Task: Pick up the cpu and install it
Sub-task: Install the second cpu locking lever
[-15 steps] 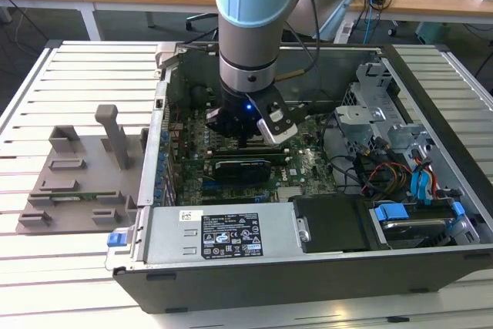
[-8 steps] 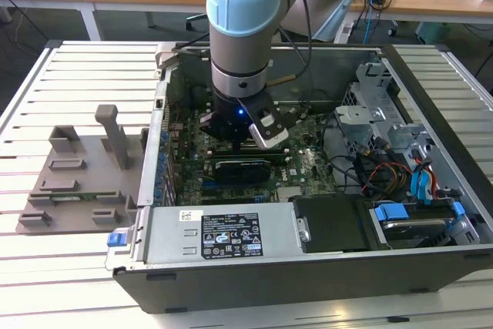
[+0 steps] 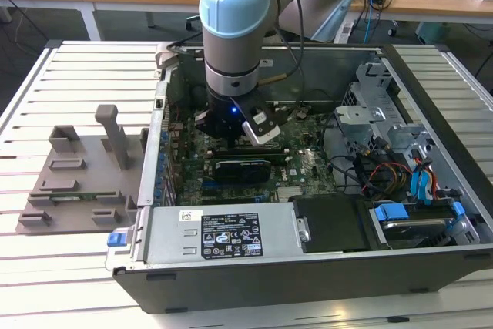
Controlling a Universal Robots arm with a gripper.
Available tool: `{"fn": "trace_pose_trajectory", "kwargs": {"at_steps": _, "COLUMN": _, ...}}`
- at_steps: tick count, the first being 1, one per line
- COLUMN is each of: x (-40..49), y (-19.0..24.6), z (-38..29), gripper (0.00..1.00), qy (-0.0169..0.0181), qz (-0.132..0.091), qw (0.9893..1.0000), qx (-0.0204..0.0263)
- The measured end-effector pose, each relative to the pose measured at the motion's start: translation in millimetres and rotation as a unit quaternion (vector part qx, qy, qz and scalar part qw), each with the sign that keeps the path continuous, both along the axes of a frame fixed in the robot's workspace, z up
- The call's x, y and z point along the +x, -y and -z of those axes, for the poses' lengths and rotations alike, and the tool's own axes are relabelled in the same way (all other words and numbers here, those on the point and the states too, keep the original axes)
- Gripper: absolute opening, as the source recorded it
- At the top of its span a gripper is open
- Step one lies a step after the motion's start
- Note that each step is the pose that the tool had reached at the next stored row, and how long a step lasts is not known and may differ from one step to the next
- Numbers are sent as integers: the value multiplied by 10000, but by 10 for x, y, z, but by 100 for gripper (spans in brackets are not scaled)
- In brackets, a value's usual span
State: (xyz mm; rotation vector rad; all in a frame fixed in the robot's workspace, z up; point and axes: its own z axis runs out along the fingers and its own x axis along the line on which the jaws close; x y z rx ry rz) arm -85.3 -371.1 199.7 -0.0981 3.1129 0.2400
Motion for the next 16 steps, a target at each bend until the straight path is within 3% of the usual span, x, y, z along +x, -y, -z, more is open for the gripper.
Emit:
{"fn": "trace_pose_trajectory", "kwargs": {"at_steps": 3, "x": -1, "y": -2, "z": -1, "gripper": 11, "qy": 3, "qz": -12, "qw": 10000, "qx": 7}}
{"fn": "trace_pose_trajectory", "kwargs": {"at_steps": 8, "x": 22, "y": -84, "z": -71, "gripper": 11, "qy": 4, "qz": -14, "qw": 10000, "qx": -27}}
{"fn": "trace_pose_trajectory", "kwargs": {"at_steps": 12, "x": 119, "y": -182, "z": -72, "gripper": 11, "qy": 1, "qz": -14, "qw": 9999, "qx": -135}}
{"fn": "trace_pose_trajectory", "kwargs": {"at_steps": 15, "x": 195, "y": -228, "z": -72, "gripper": 11, "qy": -3, "qz": -14, "qw": 9998, "qx": -215}}
{"fn": "trace_pose_trajectory", "kwargs": {"at_steps": 16, "x": 267, "y": -254, "z": -71, "gripper": 11, "qy": -10, "qz": -14, "qw": 9996, "qx": -288}}
